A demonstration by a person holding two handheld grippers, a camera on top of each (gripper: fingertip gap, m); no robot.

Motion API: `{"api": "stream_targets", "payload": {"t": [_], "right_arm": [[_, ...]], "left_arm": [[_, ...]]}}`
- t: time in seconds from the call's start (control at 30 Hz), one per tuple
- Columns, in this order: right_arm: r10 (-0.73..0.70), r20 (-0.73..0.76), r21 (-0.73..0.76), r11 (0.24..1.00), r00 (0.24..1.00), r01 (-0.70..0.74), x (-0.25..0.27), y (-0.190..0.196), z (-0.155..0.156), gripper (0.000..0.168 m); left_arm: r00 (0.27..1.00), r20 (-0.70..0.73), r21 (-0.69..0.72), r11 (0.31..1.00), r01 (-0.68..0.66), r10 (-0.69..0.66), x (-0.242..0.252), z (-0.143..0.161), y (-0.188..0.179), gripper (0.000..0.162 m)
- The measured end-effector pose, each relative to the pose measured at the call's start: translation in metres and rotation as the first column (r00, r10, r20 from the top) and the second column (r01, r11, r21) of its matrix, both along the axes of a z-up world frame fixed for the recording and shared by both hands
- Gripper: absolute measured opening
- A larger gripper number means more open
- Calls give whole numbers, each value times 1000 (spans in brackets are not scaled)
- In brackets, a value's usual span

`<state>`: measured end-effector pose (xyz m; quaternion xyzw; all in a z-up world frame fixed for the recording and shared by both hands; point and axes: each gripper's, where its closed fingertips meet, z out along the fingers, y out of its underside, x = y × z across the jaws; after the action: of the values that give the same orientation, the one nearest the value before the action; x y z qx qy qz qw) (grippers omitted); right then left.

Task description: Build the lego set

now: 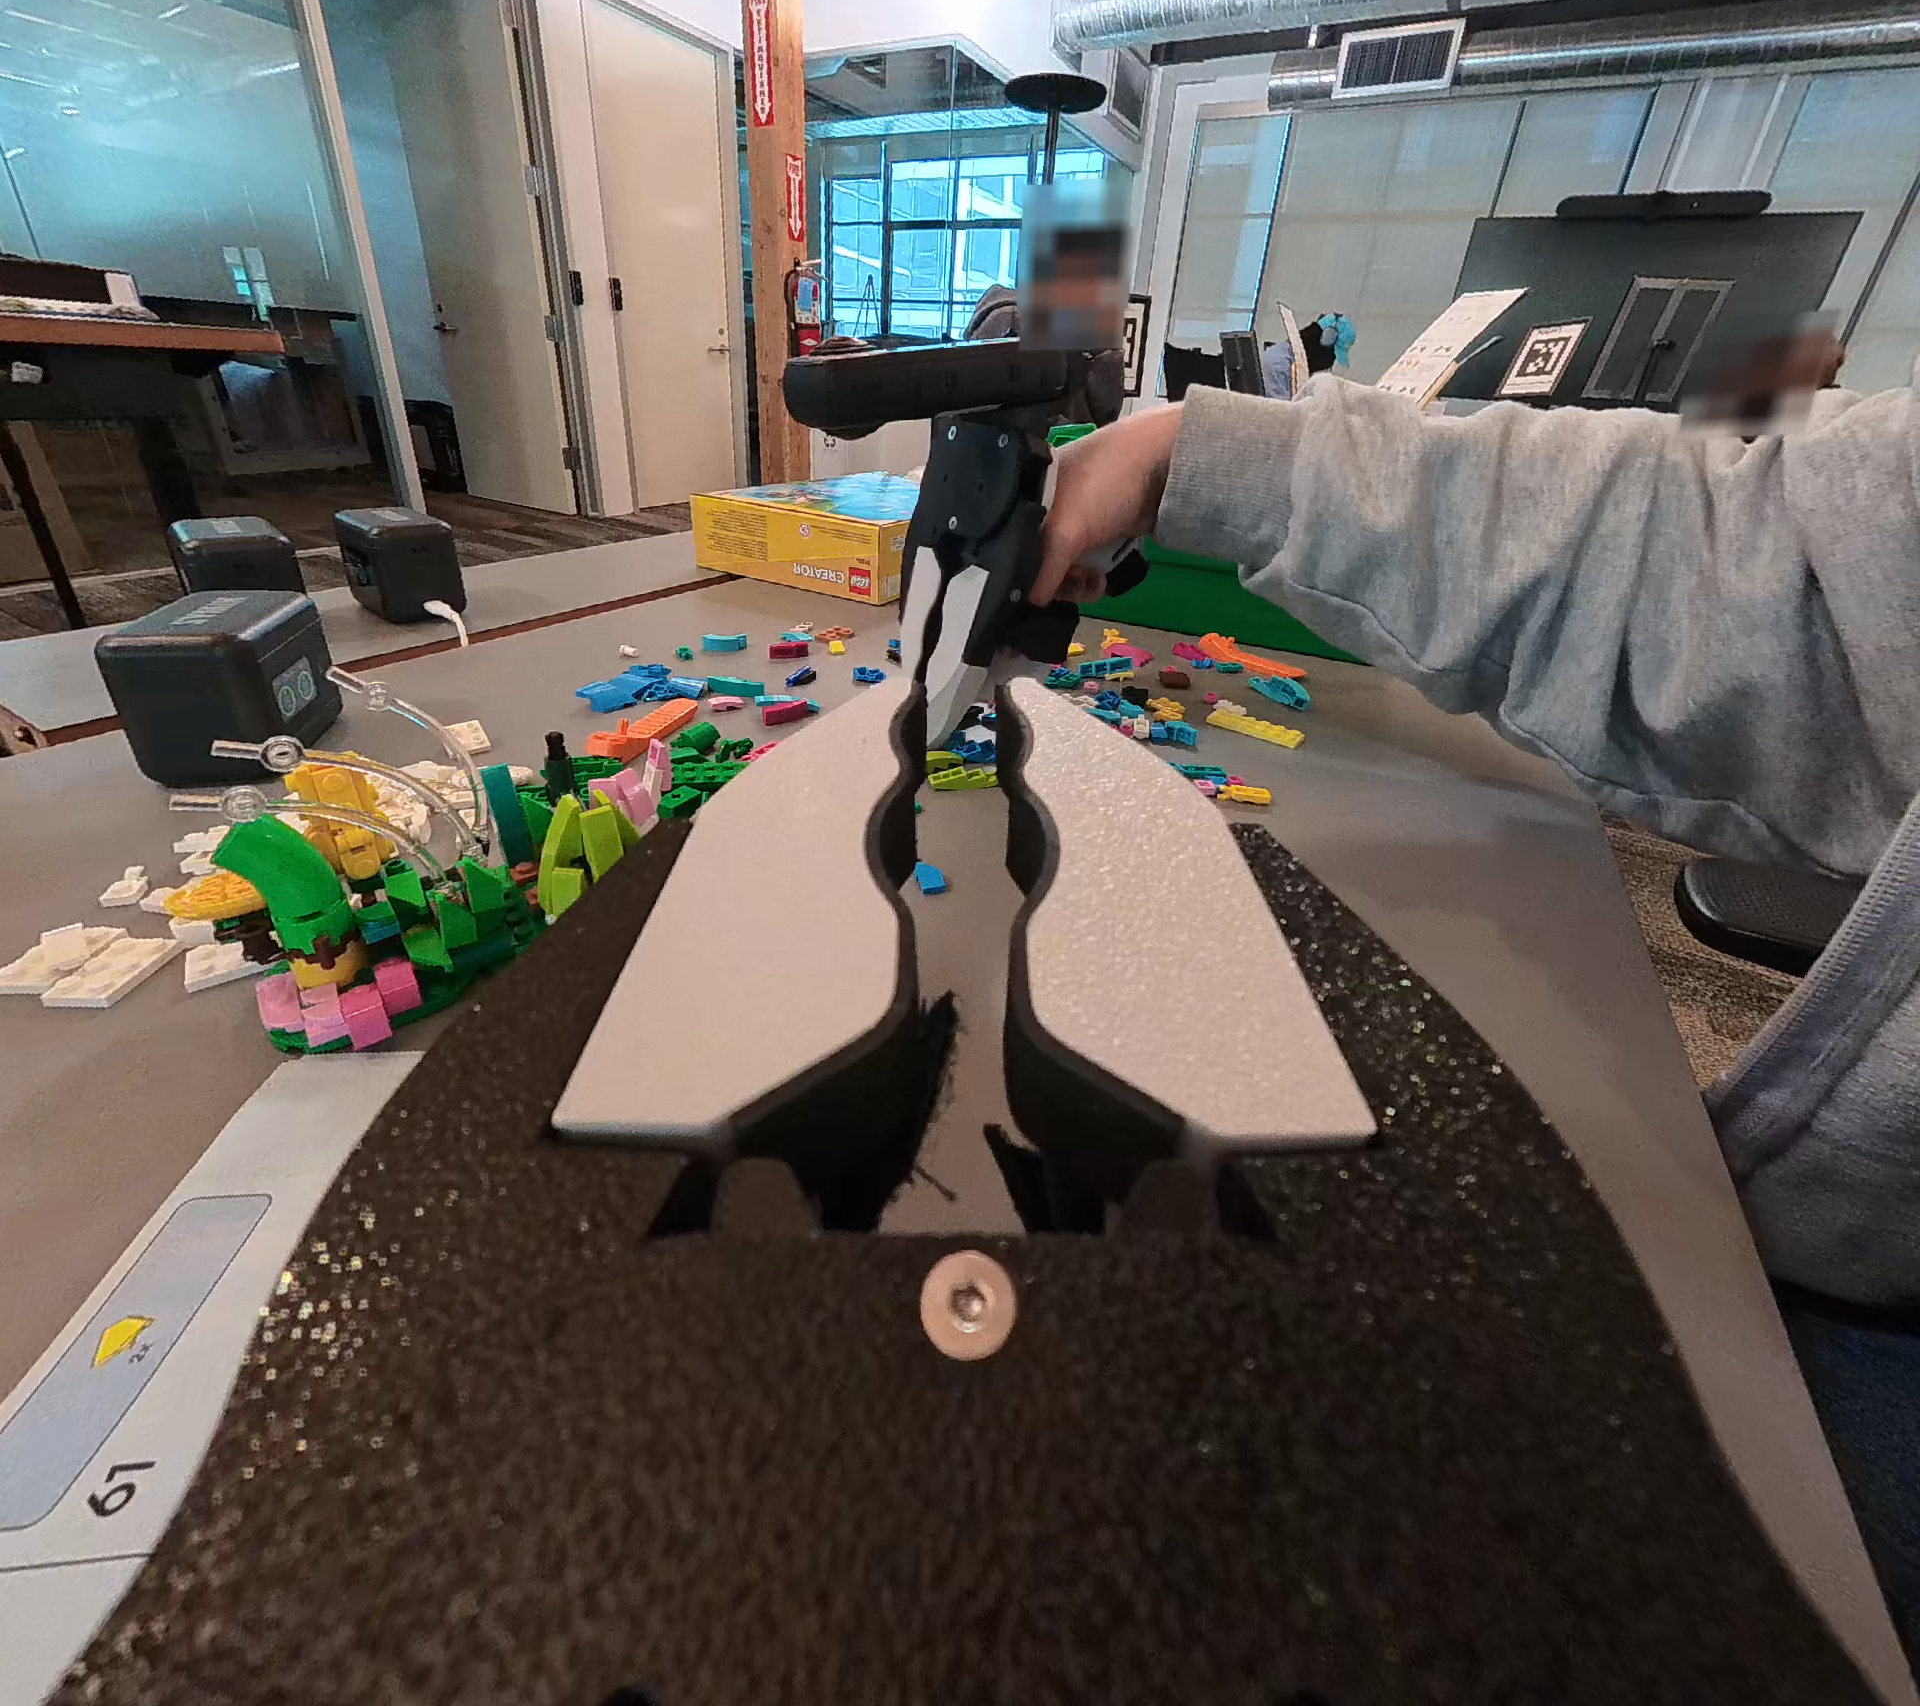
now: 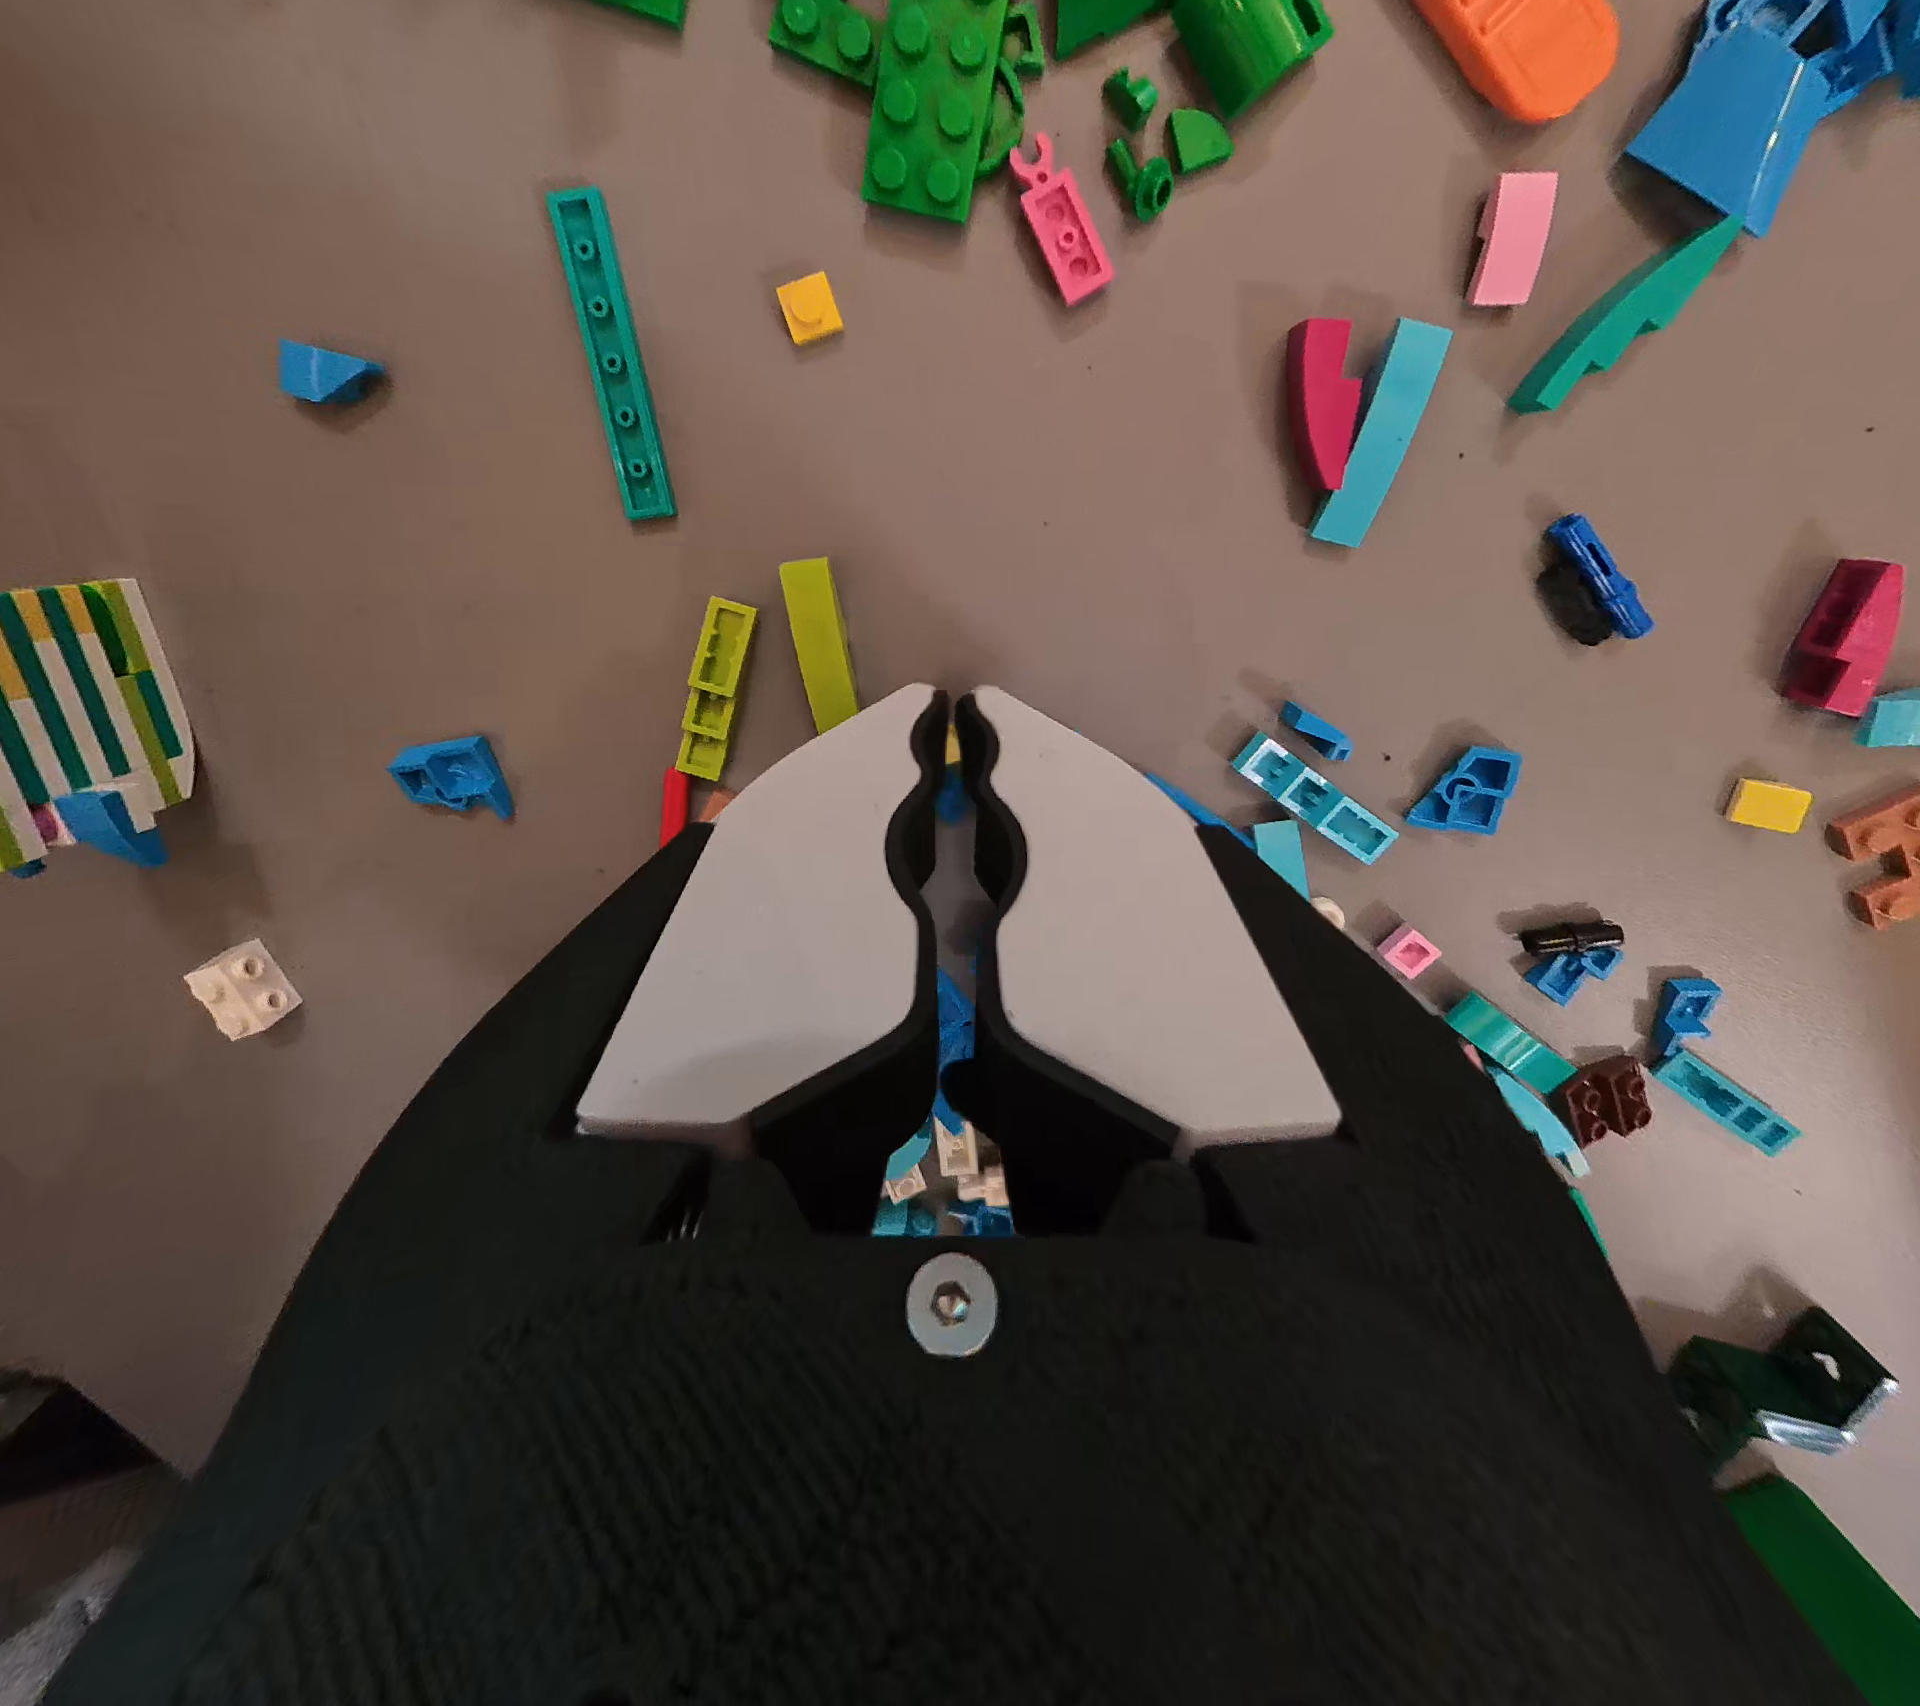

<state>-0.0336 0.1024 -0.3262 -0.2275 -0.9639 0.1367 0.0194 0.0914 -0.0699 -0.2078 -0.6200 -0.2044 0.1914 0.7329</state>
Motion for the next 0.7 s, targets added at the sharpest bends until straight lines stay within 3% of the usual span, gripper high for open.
{"api": "stream_targets", "payload": {"t": [0.17, 0.4, 0.6, 0.7], "right_arm": [[34, -67, -11, 999, 997, -35, 0, -2, 1, 0], [159, -333, -108, 973, 929, -205, -4, -4, 20, 0], [109, -363, -139, 976, 925, -169, -4, 15, 23, 0], [7, -372, -163, 984, 928, -73, -16, 33, 28, 0]], "left_arm": [[1000, 3, 2, 1000, -1, 1, 0, 0, 0, 11], [1000, 12, 10, 1000, 3, -4, -1, 0, -1, 11], [1000, 16, 11, 1000, 4, -4, -1, 0, -1, 11], [1000, 18, 14, 1000, 3, -4, -1, 0, -1, 11]]}}
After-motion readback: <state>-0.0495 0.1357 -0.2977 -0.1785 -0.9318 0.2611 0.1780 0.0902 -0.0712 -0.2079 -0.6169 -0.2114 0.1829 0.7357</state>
